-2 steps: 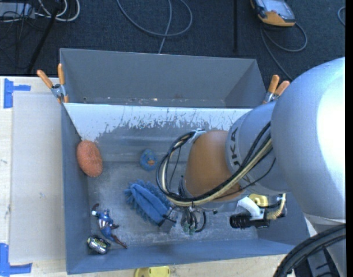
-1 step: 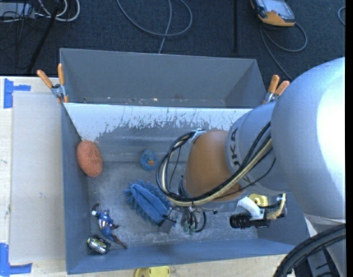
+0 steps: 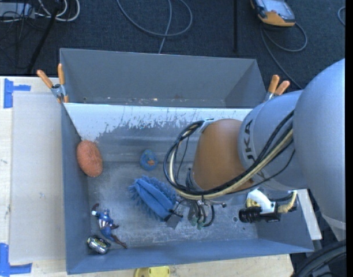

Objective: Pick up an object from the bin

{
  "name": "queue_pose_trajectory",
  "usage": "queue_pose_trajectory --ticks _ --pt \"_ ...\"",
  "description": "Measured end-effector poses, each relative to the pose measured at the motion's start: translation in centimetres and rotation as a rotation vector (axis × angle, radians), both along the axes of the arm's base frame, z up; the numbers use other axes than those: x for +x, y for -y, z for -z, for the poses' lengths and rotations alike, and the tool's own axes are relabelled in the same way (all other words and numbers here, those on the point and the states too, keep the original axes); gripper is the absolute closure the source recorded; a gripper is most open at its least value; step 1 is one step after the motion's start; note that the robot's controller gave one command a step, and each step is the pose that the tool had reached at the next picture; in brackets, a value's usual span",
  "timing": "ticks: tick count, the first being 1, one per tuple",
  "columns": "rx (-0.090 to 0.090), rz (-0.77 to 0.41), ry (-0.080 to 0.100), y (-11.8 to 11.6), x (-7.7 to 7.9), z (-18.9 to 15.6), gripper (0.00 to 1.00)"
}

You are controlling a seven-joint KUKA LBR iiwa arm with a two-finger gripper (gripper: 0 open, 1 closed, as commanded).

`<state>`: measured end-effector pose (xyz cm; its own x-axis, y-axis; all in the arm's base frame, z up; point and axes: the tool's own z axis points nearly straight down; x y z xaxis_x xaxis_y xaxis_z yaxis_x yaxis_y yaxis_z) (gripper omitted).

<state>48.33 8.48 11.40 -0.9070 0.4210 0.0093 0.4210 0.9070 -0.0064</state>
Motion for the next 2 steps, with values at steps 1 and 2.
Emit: queue_pose_trajectory --ticks 1,2 --pt "0.001 -0.014 0.005 -0.6 0.9 -6.2 1.0" --pt "0.003 -0.024 0.014 -0.8 0.8 -10.5 1.0"
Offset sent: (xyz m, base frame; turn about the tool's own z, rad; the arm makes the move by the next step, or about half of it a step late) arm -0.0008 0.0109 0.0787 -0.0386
